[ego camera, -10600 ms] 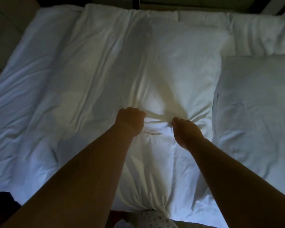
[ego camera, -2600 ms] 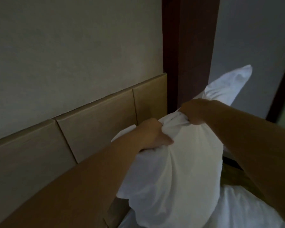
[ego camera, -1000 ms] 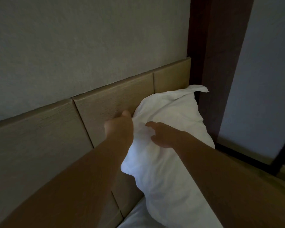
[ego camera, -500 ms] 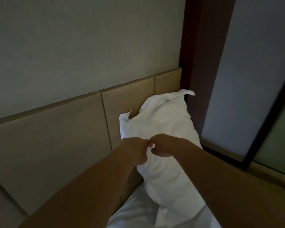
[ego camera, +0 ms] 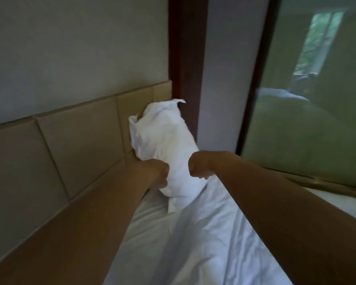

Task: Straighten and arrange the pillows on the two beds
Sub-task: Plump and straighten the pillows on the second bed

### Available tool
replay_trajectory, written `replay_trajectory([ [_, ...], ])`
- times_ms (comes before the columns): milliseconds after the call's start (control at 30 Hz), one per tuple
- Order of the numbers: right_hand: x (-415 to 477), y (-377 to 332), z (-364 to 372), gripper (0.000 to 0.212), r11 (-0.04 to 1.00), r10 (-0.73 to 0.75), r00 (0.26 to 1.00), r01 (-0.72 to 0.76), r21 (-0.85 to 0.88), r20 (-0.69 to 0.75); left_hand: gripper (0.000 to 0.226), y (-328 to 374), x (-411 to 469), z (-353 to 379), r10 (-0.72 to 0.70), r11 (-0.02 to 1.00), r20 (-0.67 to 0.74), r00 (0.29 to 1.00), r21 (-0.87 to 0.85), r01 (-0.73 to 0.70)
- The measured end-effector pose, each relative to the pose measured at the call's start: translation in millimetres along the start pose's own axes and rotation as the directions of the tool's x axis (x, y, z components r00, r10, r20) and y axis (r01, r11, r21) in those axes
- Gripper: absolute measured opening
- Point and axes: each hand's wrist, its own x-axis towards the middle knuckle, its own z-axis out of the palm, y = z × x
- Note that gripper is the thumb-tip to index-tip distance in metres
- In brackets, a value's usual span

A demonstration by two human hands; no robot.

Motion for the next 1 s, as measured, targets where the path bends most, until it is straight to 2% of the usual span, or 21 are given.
replay_trajectory([
  [67, -25.7, 20.8, 5.6, 0.027, 1.000, 0.008, 0.999, -0.008, 0.004, 0.047, 0.035, 20.3, -8.9, 1.0, 0.041, 0.998, -0.019, 0.999, -0.051, -0.042],
  [233, -96.3, 77.7, 22.1, 0.018, 0.985, 0.168, 0.986, -0.168, 0.029, 0.011, 0.029, 83.1, -33.8, 2.7, 0.208, 0.973, -0.086, 0.974, -0.080, -0.215],
  [400, -137.1, 112.7, 57.5, 0.019, 0.961, 0.272, 0.962, -0.271, 0.048, -0.020, 0.030, 133.7, -42.8, 16.8, 0.327, 0.940, -0.023, 0.945, -0.098, -0.328],
  [467, -155.1, 123.4, 73.3, 0.013, 0.959, 0.281, 0.960, -0.281, 0.050, -0.008, 0.031, 156.4, -44.5, 21.2, 0.365, 0.924, -0.010, 0.931, -0.118, -0.364],
  [600, -196.1, 154.1, 103.0, 0.015, 0.930, 0.345, 0.937, -0.348, 0.117, 0.046, 0.031, 207.3, -49.1, 31.1, 0.427, 0.898, 0.042, 0.903, -0.133, -0.418],
  [667, -222.3, 179.3, 118.2, 0.013, 0.908, 0.383, 0.922, -0.387, 0.162, 0.054, 0.031, 239.9, -52.0, 34.0, 0.461, 0.883, 0.050, 0.886, -0.128, -0.452],
  [800, -279.6, 227.5, 152.1, 0.032, 0.843, 0.467, 0.881, -0.469, 0.262, 0.076, 0.032, 311.5, -62.5, 39.2, 0.494, 0.869, 0.096, 0.864, -0.104, -0.485],
  [1000, -387.1, 352.6, 203.2, 0.035, 0.771, 0.567, 0.821, -0.557, 0.308, 0.063, 0.033, 473.5, -85.8, 41.1, 0.575, 0.818, 0.104, 0.811, -0.072, -0.571],
])
